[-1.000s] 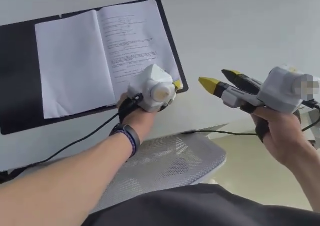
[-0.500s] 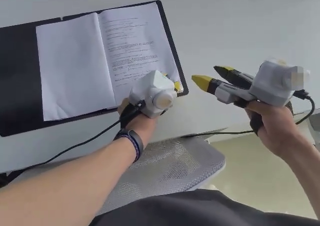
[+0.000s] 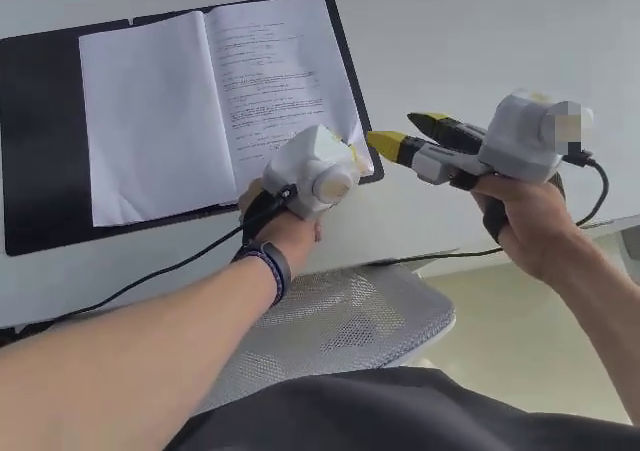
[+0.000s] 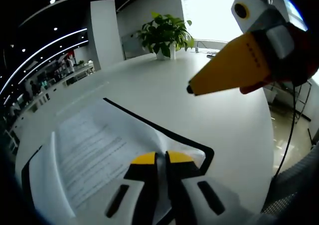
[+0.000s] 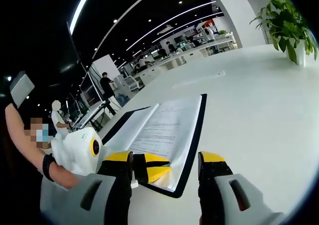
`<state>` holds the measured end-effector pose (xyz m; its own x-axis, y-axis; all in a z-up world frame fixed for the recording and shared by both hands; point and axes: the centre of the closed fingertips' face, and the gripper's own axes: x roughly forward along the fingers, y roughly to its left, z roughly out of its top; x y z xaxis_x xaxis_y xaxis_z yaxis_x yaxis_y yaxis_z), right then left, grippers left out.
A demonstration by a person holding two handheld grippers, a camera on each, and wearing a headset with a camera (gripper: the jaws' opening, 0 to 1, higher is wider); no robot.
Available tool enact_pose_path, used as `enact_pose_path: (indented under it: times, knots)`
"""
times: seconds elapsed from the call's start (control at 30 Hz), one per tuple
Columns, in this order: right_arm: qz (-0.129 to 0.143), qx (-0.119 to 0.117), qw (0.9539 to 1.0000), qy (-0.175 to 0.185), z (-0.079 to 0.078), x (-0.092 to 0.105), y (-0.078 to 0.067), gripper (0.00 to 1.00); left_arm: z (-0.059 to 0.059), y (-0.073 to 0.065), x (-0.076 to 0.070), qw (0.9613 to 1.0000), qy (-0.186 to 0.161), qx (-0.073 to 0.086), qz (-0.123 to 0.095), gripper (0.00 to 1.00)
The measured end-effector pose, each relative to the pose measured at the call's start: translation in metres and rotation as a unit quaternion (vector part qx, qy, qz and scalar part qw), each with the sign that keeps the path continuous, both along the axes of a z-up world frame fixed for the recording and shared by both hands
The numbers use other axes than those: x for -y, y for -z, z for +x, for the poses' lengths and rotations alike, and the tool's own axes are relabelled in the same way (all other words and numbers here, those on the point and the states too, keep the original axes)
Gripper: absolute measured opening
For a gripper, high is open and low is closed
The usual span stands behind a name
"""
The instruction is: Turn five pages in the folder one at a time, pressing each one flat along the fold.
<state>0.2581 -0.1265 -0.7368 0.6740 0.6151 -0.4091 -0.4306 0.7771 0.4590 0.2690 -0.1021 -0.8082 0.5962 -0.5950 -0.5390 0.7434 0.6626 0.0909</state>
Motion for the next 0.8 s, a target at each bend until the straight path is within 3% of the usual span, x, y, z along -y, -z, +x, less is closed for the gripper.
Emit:
enact_pose_path:
  times: [0.17, 0.37, 0.8]
  knots:
    - [0.003, -0.016, 0.9994, -0.031, 0.017, -0.022, 0.017, 0.48, 0.000, 0.000, 0.000, 1.0000, -0.005, -0.003, -0.004, 0.02]
    - [-0.002, -0.040, 0.9973, -0.062, 0.023, -0.038, 0.037, 0.47, 0.000, 0.000, 0.000, 1.0000, -0.002, -0.004, -0.007, 0.03]
    - [0.012, -0.057, 0.9961, -0.066, 0.021, -0.038, 0.042, 0.46, 0.000, -0.001, 0.000, 0.9999, 0.000, -0.005, -0.011, 0.03]
